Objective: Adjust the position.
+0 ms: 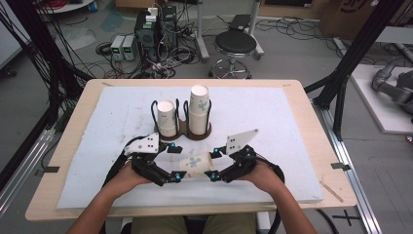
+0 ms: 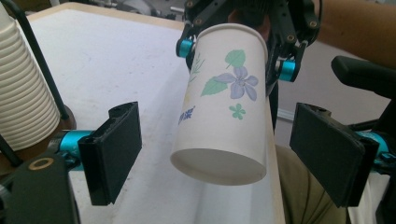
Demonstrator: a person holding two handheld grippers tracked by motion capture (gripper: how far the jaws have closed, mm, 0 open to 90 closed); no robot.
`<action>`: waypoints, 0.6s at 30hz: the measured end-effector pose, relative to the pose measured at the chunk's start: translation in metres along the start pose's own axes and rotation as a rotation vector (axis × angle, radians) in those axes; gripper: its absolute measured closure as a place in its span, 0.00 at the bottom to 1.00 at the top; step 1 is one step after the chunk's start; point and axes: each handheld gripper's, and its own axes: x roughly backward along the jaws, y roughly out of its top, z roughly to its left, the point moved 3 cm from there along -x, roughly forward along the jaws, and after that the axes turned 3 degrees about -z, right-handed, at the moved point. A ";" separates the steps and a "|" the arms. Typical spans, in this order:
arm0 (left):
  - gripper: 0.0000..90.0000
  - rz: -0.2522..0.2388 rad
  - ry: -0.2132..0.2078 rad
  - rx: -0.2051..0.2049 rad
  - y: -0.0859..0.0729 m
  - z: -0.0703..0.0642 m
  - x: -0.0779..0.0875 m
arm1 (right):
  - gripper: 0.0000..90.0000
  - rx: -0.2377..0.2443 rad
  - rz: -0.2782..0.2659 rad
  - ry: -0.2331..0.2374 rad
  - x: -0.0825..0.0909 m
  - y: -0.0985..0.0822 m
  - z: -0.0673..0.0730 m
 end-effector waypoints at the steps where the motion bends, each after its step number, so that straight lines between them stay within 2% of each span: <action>1: 0.19 0.007 0.001 -0.002 0.002 0.000 0.000 | 0.43 0.008 0.013 0.000 0.001 0.002 0.000; 11: 0.19 0.064 0.004 -0.021 0.014 0.001 -0.001 | 0.43 0.049 0.067 -0.015 0.011 0.022 -0.004; 18: 0.19 0.107 0.005 -0.032 0.015 0.001 -0.003 | 0.42 0.097 0.149 -0.022 0.010 0.034 -0.004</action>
